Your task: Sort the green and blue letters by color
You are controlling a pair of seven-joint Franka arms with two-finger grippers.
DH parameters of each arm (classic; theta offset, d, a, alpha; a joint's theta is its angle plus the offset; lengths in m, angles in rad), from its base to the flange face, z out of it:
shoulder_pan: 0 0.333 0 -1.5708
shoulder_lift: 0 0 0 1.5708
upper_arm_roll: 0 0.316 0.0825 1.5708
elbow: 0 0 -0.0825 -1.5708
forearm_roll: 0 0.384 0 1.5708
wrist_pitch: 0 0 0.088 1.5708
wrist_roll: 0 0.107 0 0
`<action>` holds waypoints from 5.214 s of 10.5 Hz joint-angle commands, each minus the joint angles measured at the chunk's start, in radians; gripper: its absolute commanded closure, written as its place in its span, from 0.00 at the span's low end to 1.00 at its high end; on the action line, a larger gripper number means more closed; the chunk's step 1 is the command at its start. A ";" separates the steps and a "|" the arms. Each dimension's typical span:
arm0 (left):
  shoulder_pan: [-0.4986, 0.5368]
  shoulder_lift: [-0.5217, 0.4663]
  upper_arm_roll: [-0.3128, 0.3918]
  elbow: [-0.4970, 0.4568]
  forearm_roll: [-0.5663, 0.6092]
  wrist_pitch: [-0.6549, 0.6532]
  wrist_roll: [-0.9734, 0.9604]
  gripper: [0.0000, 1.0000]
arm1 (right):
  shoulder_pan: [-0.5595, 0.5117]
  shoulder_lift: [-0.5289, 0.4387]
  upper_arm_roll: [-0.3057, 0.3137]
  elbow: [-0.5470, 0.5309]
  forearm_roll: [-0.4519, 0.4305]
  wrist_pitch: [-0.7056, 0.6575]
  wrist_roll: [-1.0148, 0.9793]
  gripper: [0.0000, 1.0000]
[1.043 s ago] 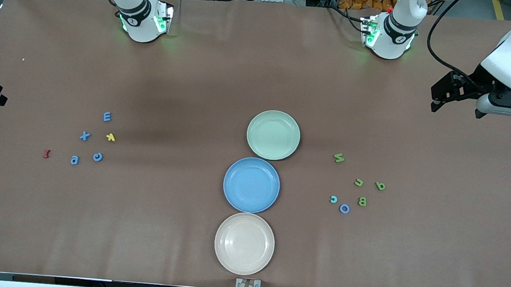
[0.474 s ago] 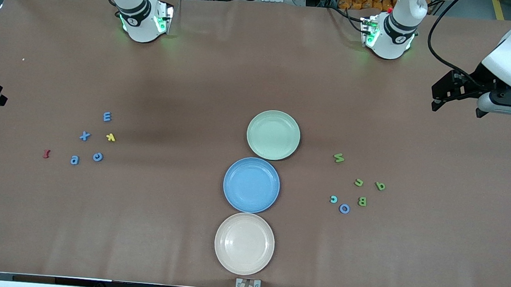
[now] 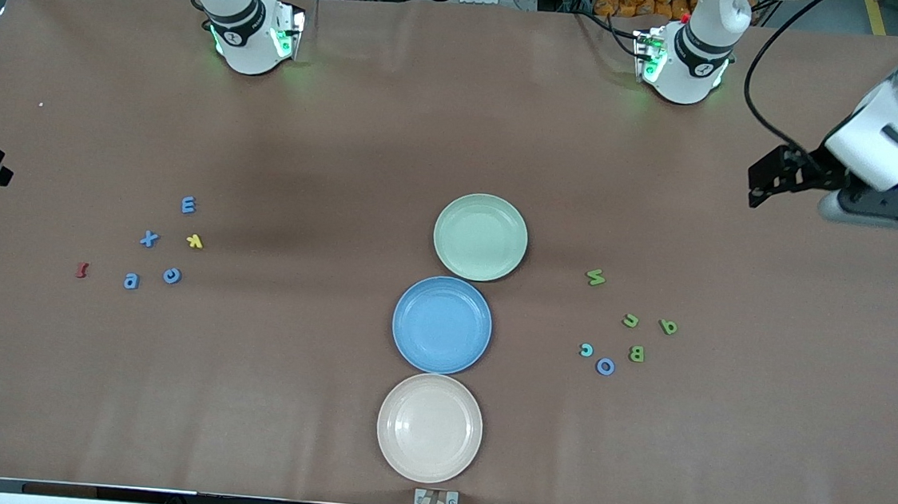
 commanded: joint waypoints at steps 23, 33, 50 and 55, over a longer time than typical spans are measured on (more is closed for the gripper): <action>0.051 0.379 0.000 -0.307 0.018 0.596 -0.330 0.00 | -0.080 0.225 0.000 -0.007 0.103 0.070 -0.054 0.00; 0.053 0.506 0.014 -0.348 0.032 0.807 -0.495 0.00 | -0.023 0.088 0.018 -0.598 0.103 0.638 -0.125 0.00; 0.050 0.592 0.034 -0.342 0.032 0.876 -0.551 0.62 | -0.103 0.072 0.048 -1.168 0.100 1.178 -0.430 0.00; 0.048 0.592 0.034 -0.341 0.032 0.876 -0.552 1.00 | -0.102 0.098 0.048 -1.168 0.102 1.199 -0.430 0.17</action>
